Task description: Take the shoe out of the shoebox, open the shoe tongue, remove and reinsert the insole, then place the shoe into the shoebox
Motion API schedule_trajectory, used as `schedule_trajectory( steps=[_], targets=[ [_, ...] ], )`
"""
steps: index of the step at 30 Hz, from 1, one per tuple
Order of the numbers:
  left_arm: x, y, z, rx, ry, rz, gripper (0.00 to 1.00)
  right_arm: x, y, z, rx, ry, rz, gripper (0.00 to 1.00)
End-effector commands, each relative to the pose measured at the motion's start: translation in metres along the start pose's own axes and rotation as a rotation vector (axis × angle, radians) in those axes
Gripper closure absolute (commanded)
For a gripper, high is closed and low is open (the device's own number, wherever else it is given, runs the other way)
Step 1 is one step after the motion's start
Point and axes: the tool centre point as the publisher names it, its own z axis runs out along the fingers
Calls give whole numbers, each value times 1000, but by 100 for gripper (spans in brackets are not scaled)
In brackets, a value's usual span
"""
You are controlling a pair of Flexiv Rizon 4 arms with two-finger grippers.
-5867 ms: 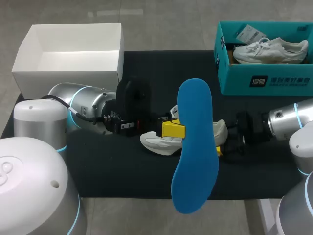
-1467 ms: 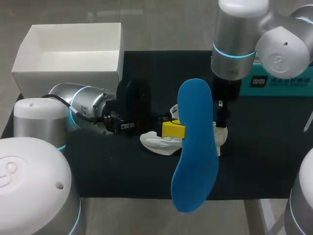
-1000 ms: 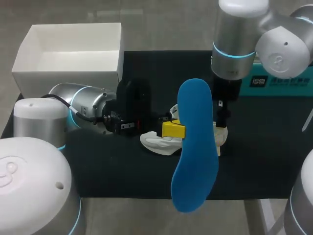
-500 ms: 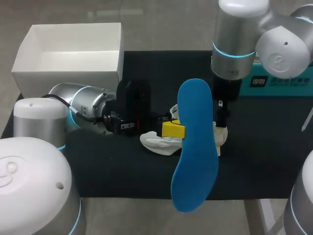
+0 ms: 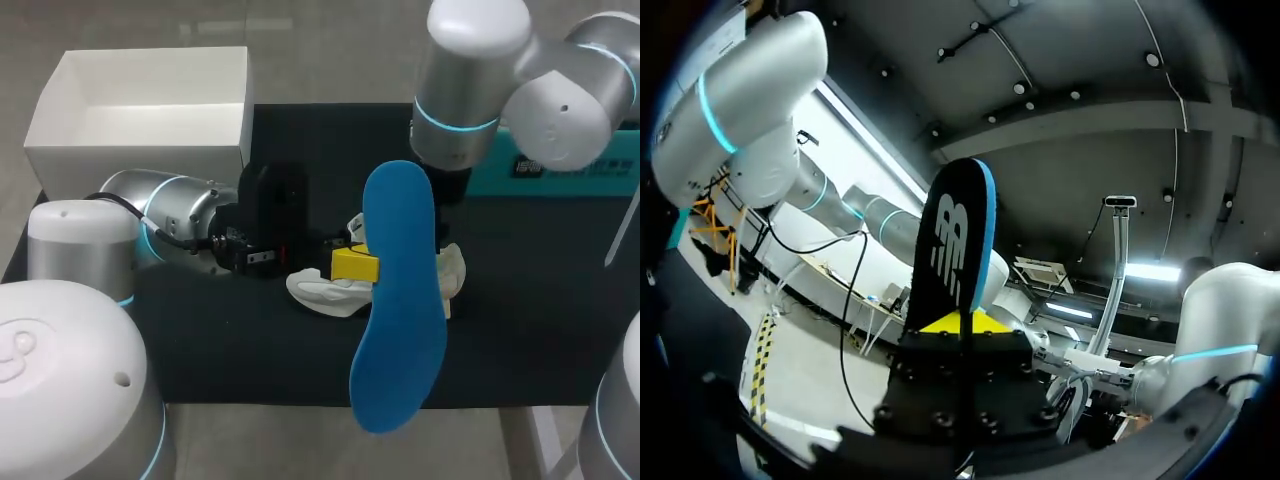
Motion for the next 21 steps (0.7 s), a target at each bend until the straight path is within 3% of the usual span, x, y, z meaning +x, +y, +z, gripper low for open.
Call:
schedule_trajectory(
  steps=[1, 17, 20, 21],
  targets=[
    [0, 0, 0, 1, 0, 0, 100, -11, 21, 32, -6, 34, -13, 0],
    [0, 0, 0, 1, 0, 0, 100, -26, 47, 79, -29, 58, -41, 0],
    [0, 0, 0, 1, 0, 0, 100, -24, 50, 89, -35, 68, -42, 26],
    [0, 0, 0, 1, 0, 0, 100, -22, 51, 92, -27, 73, -44, 39]
  ],
)
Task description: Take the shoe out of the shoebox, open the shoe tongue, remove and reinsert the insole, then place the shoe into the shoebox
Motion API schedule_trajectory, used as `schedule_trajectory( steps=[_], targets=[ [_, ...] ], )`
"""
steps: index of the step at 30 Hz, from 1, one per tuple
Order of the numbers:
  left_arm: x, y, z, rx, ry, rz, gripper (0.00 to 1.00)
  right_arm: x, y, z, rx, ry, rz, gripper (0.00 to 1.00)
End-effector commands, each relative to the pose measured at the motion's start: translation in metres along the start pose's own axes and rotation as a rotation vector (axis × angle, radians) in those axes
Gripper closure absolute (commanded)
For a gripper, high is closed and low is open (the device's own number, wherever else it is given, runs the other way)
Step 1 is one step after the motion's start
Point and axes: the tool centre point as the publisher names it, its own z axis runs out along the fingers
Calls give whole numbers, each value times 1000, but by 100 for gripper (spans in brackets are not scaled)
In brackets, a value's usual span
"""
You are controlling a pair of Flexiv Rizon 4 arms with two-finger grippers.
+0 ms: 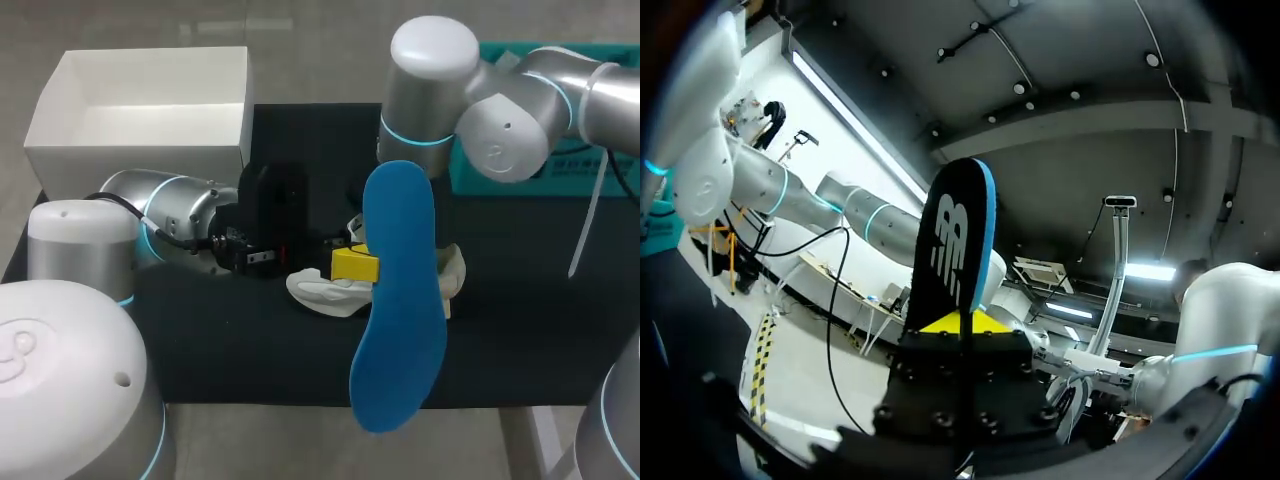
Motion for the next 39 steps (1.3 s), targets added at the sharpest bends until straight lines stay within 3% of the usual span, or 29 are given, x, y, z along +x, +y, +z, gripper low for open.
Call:
schedule_trajectory(
  steps=[1, 2, 3, 4, 6, 22, 24, 28, 35, 39],
  targets=[
    [0, 0, 0, 1, 0, 0, 100, 1, 6, 19, 7, 15, 3, 54],
    [0, 0, 0, 1, 0, 0, 100, 3, 5, 20, -3, 13, 24, 65],
    [0, 0, 0, 1, 0, 0, 100, 4, 4, 19, -3, 13, 27, 95],
    [0, 0, 0, 1, 0, 0, 100, 6, 3, 18, -4, 13, 25, 100],
    [0, 0, 0, 1, 0, 0, 100, 11, 1, 13, -40, 11, -8, 100],
    [0, 0, 0, 1, 0, 0, 100, 11, 1, 13, -40, 11, -8, 100],
    [0, 0, 0, 1, 0, 0, 100, 10, -4, 0, -44, -9, 69, 100],
    [0, 0, 0, 1, 0, 0, 100, 10, -10, -14, 46, -22, 220, 100],
    [0, 0, 0, 1, 0, 0, 100, 0, -16, -32, -7, -12, 707, 100],
    [0, 0, 0, 1, 0, 0, 100, -5, -10, -33, -142, -19, 980, 100]
  ],
)
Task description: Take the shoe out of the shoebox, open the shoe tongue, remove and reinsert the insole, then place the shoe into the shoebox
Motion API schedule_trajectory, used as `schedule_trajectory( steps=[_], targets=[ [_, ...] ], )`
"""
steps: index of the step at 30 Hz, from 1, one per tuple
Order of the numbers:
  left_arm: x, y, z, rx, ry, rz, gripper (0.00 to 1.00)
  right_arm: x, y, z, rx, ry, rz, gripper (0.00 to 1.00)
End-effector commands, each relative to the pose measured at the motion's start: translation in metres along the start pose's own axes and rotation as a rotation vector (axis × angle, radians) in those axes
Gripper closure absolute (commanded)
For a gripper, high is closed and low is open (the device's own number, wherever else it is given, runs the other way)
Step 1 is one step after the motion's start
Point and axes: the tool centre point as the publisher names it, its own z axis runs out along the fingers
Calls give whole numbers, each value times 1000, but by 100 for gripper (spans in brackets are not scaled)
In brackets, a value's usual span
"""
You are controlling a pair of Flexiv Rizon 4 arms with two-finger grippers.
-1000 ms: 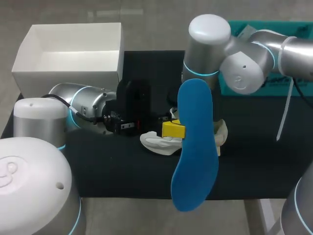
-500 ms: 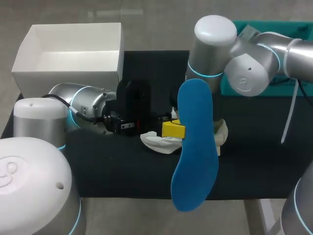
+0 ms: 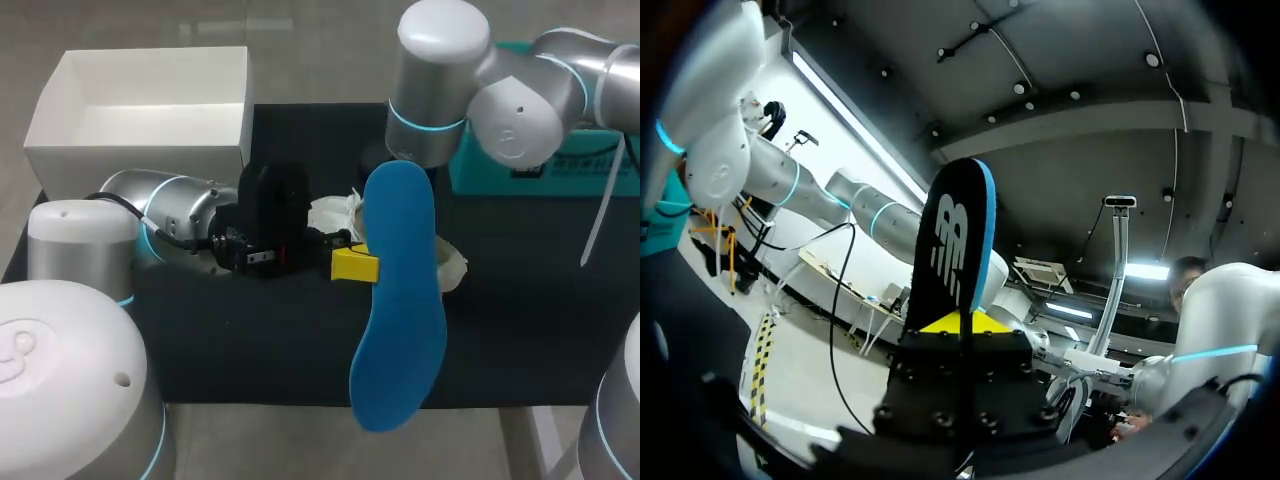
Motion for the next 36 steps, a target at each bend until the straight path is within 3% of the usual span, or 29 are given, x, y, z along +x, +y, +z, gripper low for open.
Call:
schedule_trajectory(
  steps=[1, 4, 8, 12, 17, 20, 28, 36],
  targets=[
    [0, 0, 0, 1, 0, 0, 100, -2, 6, -3, -158, 26, 572, 100],
    [0, 0, 0, 1, 0, 0, 100, 1, 21, -1, -228, 12, 734, 100],
    [0, 0, 0, 1, 0, 0, 100, 10, 36, 3, -247, 28, 904, 100],
    [0, 0, 0, 1, 0, 0, 100, 16, 37, 8, -258, 43, 1061, 100],
    [0, 0, 0, 1, 0, 0, 100, 17, 33, 1, -291, 54, 1154, 100],
    [0, 0, 0, 1, 0, 0, 100, 16, 36, -5, -327, 86, 1165, 100],
    [0, 0, 0, 1, 0, 0, 100, 17, 51, 1, -316, 205, 1148, 100],
    [0, 0, 0, 1, 0, 0, 100, 13, 49, 7, -359, 259, 1094, 100]
  ],
)
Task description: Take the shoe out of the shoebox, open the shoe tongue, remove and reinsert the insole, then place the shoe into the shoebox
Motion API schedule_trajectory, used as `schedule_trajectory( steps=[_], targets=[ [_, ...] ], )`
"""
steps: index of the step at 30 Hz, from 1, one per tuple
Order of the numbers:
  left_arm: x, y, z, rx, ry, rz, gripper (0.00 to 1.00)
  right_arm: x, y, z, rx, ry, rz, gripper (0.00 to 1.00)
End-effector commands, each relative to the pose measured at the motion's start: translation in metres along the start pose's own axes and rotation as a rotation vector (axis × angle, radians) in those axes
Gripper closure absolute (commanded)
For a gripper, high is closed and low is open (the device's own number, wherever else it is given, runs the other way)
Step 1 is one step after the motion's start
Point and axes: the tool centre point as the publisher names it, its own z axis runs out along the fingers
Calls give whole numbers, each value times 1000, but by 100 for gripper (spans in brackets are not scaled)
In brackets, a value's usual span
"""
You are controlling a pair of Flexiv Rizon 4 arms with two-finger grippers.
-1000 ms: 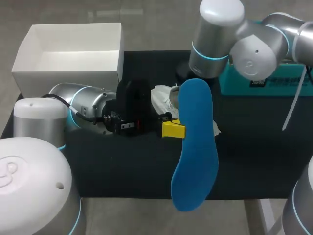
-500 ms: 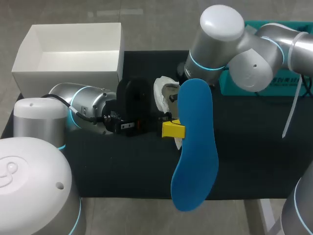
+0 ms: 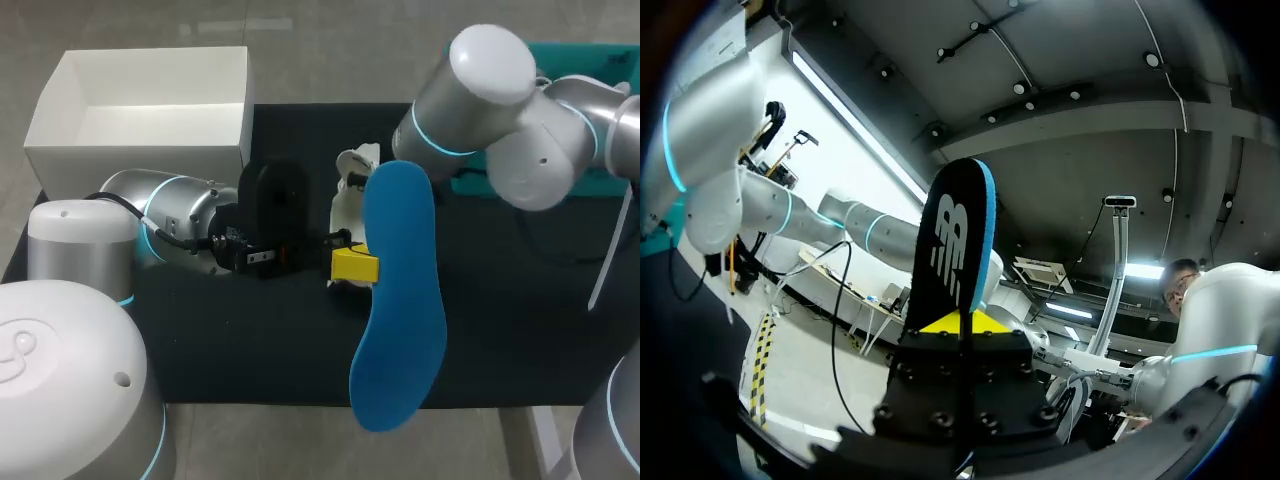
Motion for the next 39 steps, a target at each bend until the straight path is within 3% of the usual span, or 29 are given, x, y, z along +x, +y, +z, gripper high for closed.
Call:
schedule_trajectory(
  steps=[1, 15, 31, 39],
  targets=[
    [0, 0, 0, 1, 0, 0, 100, -14, -1, 3, -16, 99, -9, 100],
    [0, 0, 0, 1, 0, 0, 100, -15, 10, -8, 0, 220, -273, 100],
    [0, 0, 0, 1, 0, 0, 100, -17, 0, -2, 24, 305, -291, 100],
    [0, 0, 0, 1, 0, 0, 100, -24, -2, 17, 74, 315, -283, 100]
  ],
)
